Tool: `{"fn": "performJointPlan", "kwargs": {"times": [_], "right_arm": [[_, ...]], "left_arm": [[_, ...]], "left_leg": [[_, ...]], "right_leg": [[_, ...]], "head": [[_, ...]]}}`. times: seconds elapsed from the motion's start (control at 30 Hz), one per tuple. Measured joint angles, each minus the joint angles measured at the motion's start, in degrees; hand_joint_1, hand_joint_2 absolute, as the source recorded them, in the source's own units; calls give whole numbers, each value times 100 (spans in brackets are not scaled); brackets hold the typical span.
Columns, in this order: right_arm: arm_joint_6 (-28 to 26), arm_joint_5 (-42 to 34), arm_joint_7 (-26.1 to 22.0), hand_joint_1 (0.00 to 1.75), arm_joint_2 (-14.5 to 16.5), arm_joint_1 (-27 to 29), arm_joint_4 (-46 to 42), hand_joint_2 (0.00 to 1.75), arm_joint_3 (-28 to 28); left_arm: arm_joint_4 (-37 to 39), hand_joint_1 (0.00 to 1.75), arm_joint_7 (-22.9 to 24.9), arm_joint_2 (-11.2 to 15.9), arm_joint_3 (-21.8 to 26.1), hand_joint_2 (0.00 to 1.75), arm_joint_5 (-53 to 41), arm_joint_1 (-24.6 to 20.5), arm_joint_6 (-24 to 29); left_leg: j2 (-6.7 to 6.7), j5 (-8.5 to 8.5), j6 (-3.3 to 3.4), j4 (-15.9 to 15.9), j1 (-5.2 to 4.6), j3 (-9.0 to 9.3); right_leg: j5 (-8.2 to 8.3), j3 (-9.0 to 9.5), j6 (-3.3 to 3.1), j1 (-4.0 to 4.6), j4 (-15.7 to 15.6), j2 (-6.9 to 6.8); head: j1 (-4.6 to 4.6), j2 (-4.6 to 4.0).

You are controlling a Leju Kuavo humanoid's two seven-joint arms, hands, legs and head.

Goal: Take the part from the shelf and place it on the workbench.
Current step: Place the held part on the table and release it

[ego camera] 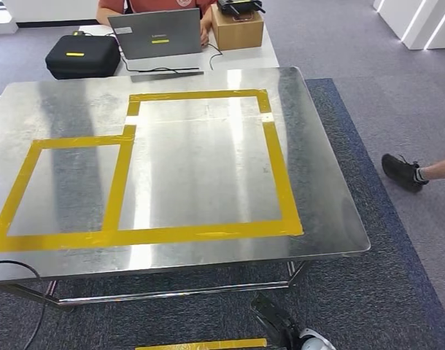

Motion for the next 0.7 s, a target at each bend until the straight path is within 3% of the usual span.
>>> {"fn": "performJointPlan", "kwargs": {"times": [0.3,0.7], "right_arm": [[-63,-97,66,0,0,-11,8,0,67],[-25,-75,416,0,0,-51,-76,0,145]], "left_arm": [[1571,175,893,394,-315,175,-1010,-744,-473],[2489,175,1248,427,-1007,175,-1837,-1307,-766]], "left_leg": [[1,3,-3,0,2,0],[1,2,-2,3,0,-4]], "right_leg": [[4,-1,-5,3,1,3],[5,-2,-5,0,0,3]], "head": [[-1,0],[0,0]]}}
